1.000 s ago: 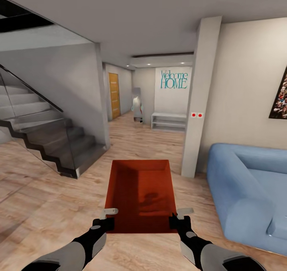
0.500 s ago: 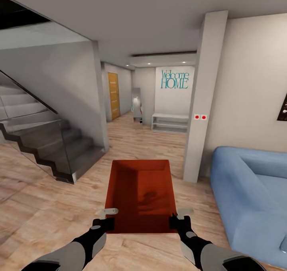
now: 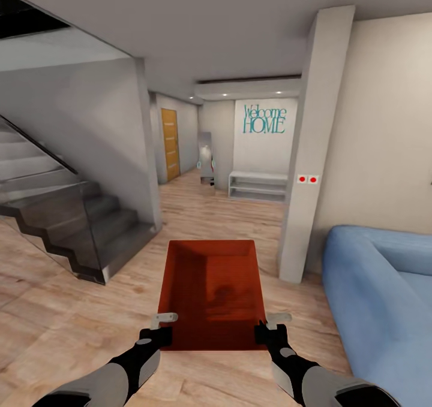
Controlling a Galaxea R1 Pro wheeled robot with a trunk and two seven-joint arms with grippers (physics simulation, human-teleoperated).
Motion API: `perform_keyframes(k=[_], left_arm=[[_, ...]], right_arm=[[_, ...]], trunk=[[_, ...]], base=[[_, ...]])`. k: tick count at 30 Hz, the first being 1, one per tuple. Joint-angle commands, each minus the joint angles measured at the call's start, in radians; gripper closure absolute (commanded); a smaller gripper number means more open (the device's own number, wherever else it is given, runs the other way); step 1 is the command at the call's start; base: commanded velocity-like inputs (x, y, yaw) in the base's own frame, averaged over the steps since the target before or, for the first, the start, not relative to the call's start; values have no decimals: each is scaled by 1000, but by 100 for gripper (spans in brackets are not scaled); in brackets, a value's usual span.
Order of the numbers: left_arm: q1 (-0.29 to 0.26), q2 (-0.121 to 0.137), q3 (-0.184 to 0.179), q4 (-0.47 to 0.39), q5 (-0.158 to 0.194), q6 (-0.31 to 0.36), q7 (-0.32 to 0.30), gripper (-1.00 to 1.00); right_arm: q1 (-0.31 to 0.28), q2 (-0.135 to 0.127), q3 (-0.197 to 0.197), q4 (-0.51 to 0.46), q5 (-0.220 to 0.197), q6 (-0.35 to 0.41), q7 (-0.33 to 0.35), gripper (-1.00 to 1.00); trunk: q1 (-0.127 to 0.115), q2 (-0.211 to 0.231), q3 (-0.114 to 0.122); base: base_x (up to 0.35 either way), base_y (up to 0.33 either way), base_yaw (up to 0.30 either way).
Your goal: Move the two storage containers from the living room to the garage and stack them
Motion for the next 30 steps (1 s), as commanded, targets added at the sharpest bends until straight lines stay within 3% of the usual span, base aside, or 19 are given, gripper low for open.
perform_keyframes(k=[1,9,30], left_arm=[[-1,0,10,1,1,-4,21,100],[-1,1,10,0,0,-4,21,100],[-1,0,10,0,1,-4,21,100]], right_arm=[[-1,0,36,4,-36,-8,-6,100],[-1,0,36,4,-45,-9,-6,100],[-1,0,36,4,-37,-8,-6,100]], trunk=[[1,-1,0],[1,-1,0],[1,-1,0]], base=[[322,0,0],[322,0,115],[322,0,2]])
